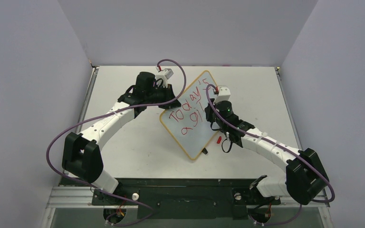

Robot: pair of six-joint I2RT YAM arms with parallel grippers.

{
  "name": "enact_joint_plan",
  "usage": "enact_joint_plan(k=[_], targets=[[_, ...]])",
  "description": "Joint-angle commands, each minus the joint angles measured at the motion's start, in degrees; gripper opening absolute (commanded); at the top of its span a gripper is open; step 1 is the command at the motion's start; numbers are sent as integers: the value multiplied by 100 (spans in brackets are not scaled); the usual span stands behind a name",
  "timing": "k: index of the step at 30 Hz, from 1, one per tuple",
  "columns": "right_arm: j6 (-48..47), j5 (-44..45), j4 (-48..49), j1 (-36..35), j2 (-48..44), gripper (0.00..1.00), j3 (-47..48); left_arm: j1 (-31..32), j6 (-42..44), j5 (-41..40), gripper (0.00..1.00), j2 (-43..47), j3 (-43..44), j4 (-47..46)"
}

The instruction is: Write a sentence on the whiteboard

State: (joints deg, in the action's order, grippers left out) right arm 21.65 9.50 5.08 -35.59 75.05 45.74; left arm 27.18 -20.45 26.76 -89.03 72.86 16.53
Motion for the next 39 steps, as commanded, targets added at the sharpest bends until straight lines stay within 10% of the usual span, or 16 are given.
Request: enact_joint_plan(k=[1, 39], targets=[[111, -16, -23, -4, -89, 0, -211, -11, 511, -344, 0, 222, 12, -190], [174, 184, -388, -477, -321, 0, 150, -10, 498, -338, 0, 241, 4, -209]])
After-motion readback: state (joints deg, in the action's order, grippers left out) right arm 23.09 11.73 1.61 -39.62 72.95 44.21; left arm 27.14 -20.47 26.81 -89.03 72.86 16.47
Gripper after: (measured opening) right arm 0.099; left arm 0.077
